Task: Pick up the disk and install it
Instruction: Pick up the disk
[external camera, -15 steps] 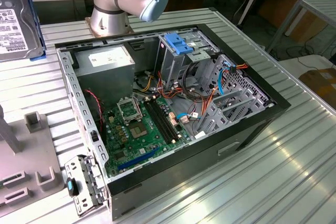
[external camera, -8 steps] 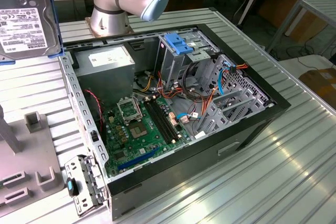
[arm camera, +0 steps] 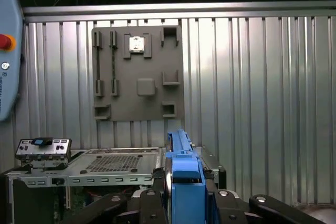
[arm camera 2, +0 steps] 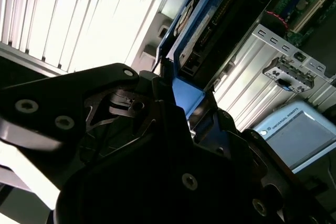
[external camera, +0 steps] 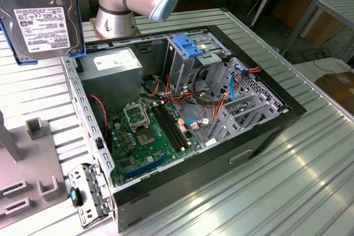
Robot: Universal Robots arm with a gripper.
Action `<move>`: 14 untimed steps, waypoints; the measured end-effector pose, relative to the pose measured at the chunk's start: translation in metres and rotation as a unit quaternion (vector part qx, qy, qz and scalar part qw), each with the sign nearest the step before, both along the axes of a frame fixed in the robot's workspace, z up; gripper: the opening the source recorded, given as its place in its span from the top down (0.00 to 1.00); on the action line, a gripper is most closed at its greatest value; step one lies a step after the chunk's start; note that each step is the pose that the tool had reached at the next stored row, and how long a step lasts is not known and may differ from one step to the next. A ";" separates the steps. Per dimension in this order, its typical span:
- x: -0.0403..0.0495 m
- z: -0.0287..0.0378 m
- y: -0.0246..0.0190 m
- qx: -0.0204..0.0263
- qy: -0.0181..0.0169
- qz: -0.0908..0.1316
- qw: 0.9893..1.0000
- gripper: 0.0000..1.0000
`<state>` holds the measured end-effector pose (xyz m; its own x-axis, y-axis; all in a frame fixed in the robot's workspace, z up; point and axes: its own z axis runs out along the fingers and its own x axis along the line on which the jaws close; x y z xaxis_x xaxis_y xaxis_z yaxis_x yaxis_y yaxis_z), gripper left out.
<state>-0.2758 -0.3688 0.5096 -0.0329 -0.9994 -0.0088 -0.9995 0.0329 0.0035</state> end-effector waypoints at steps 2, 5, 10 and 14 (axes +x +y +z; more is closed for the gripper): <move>0.0063 -0.0002 0.0000 0.000 0.000 0.000 1.000 0.63; 0.0154 -0.0002 0.0000 0.000 0.000 -0.001 1.000 0.63; 0.0301 -0.0005 0.0000 0.000 0.000 -0.001 1.000 0.63; 0.0432 -0.0007 0.0000 0.000 0.000 -0.001 1.000 0.63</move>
